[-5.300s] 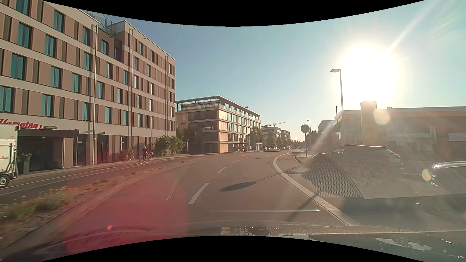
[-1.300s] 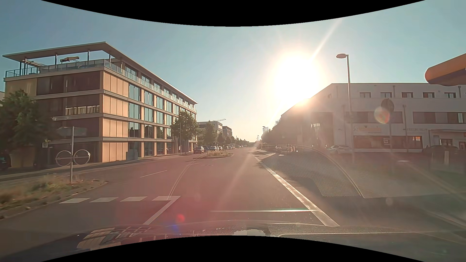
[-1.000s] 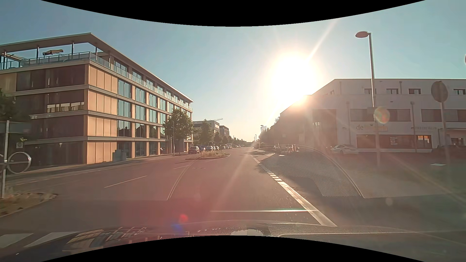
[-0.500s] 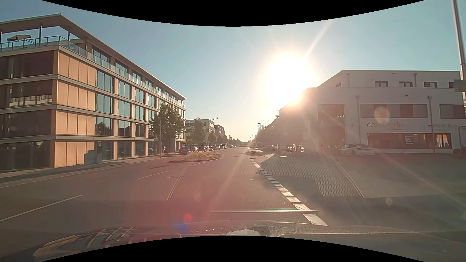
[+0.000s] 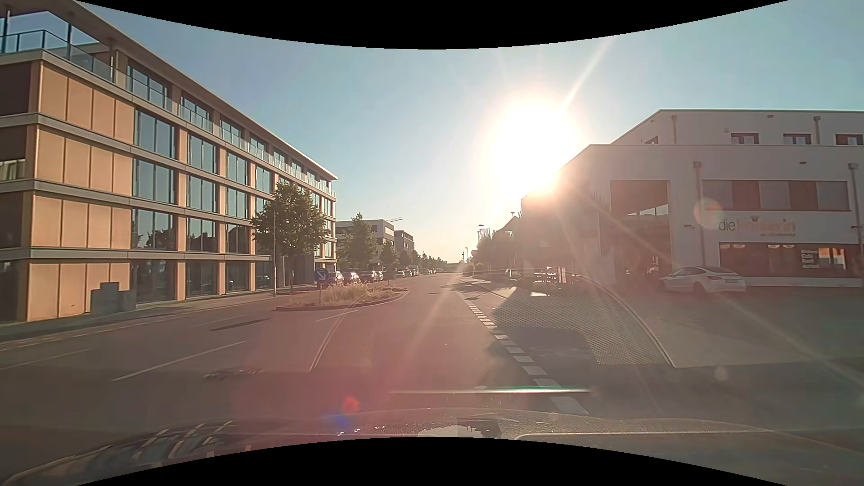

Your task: Follow the waypoints while adhering to traffic rules and regulations

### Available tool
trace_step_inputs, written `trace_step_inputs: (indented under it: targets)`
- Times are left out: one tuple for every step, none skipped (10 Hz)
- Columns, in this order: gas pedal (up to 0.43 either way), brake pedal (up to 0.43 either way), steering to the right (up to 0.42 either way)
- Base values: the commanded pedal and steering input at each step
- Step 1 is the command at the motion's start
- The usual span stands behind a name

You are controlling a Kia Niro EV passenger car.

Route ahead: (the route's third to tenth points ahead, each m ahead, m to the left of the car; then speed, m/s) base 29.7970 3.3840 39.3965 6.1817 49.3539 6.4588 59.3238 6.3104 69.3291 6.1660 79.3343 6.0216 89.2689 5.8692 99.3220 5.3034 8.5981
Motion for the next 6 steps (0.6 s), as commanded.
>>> trace_step_inputs:
  targets:
    - [0.118, 0.0, -0.001]
    - [0.118, 0.0, -0.002]
    - [0.118, 0.0, -0.003]
    - [0.118, 0.0, -0.003]
    - [0.118, 0.0, -0.004]
    - [0.118, 0.0, -0.005]
